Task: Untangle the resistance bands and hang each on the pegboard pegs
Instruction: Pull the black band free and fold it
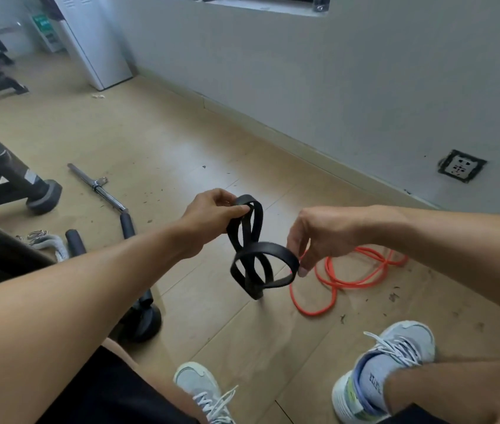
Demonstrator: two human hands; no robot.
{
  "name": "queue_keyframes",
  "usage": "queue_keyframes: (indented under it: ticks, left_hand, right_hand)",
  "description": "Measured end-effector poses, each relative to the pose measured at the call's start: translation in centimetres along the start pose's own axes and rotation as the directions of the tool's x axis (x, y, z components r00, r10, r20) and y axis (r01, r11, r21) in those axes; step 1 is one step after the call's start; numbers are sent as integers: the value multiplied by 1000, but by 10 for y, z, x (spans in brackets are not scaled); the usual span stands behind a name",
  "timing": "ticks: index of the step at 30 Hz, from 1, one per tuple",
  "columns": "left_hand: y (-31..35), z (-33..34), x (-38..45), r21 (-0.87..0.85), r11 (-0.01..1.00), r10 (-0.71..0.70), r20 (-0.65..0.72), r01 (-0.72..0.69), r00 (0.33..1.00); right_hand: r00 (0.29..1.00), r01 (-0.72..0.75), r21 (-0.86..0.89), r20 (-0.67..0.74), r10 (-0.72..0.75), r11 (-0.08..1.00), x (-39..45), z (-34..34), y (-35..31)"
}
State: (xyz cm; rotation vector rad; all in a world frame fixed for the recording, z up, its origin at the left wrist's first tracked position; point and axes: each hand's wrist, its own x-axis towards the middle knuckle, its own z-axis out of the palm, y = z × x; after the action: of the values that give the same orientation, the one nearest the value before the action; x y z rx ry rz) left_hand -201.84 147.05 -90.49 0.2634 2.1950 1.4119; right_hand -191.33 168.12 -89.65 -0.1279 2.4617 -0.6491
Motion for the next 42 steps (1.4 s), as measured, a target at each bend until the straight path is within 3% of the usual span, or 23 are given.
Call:
queue_keyframes:
  ticks: [3, 5, 10, 15, 20, 29, 34, 37, 42]
  left_hand:
    - [5, 0, 1, 31, 996, 88, -81, -86, 993]
    - [9, 0, -1, 60, 990, 130, -82, -126, 988]
    - [17, 4, -13, 178, 949, 236, 139, -259, 962]
    - [24, 6, -15, 241, 899, 329, 179, -366, 927]
    - [27, 1, -15, 312, 864, 374, 126, -395, 919]
    - [31, 0, -21, 328, 896, 242, 203, -299, 949]
    - [27, 7, -20, 443, 842, 228, 226, -308, 947]
    - [28, 5, -17, 438, 856, 216, 179, -275, 960]
    - [32, -1, -23, 403, 861, 238, 224, -312, 945]
  right_hand:
    - [997, -77, -103, -31, 74, 992, -3, -3, 0]
    - [984, -131, -132, -138, 113, 983, -3, -6, 3]
    - [862, -86, 150, -485, 149, 985, 6, -11, 7]
    - [922, 43, 236, -384, 53, 971, 11, -4, 3]
    - [866, 90, 376, -488, 114, 922, 14, -3, -1]
    - [845, 171, 386, -531, 67, 907, 8, 0, -7]
    - [817, 173, 363, -572, 72, 916, 9, -3, -14]
    - [840, 161, 375, -538, 73, 913, 9, -2, -13]
    - [910, 92, 350, -410, 64, 932, 10, -1, -9]
